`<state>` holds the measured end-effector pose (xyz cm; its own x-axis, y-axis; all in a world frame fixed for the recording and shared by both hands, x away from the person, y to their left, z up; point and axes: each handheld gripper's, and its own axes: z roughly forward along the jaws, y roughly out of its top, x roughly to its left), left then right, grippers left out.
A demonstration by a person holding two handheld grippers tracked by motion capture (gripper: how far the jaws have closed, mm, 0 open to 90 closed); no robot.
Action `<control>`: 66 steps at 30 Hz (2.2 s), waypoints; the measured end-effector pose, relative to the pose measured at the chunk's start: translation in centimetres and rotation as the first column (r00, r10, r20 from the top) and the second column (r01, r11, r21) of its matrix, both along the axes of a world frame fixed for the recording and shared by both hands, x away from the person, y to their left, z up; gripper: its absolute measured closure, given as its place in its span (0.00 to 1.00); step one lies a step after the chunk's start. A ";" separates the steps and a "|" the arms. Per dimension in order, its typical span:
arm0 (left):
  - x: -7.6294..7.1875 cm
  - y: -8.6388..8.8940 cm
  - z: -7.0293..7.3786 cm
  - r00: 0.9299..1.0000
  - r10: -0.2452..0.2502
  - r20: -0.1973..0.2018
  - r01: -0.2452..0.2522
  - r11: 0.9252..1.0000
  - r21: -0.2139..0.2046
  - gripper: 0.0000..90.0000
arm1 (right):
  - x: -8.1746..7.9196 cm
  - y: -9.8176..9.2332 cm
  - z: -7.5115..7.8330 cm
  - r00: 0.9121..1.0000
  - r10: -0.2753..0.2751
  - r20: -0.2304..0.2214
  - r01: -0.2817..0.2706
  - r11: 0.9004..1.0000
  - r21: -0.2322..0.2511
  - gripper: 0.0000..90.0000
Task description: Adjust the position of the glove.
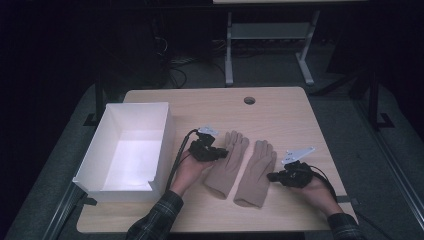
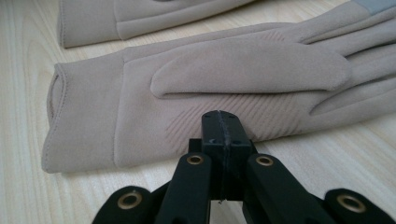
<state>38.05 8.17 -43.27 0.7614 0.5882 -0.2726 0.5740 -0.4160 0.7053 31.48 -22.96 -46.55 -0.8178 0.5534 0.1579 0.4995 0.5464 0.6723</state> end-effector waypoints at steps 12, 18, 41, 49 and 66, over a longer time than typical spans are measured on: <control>0.3 0.8 0.0 1.000 0.019 0.010 -0.019 1.000 0.003 0.93 | 1.2 2.6 -0.1 0.999 0.034 -0.008 -0.034 0.999 0.017 1.00; 0.4 1.0 0.3 0.999 0.030 0.019 -0.030 0.999 -0.015 0.93 | 1.6 3.8 -0.2 0.999 0.054 0.010 -0.054 0.998 0.016 1.00; -2.2 -3.6 1.3 0.992 -0.118 0.051 0.119 0.993 -0.014 0.94 | 1.7 5.5 -0.2 0.998 0.057 0.019 -0.057 0.998 0.017 1.00; -2.5 -4.6 0.8 0.988 -0.150 0.043 0.151 0.988 -0.030 0.90 | 1.6 5.4 -0.3 0.998 0.053 0.020 -0.053 0.998 0.020 1.00; -4.2 -5.0 0.0 0.982 -0.186 0.015 0.186 0.982 -0.030 0.99 | 1.5 -1.6 1.4 0.976 -0.187 0.109 0.184 0.982 0.036 0.51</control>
<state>33.82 3.20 -43.23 0.8601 0.4273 -0.2787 0.4798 -0.4921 0.7264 32.94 -24.60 -45.13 -0.7144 0.6942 0.0879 0.5121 0.4331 0.7418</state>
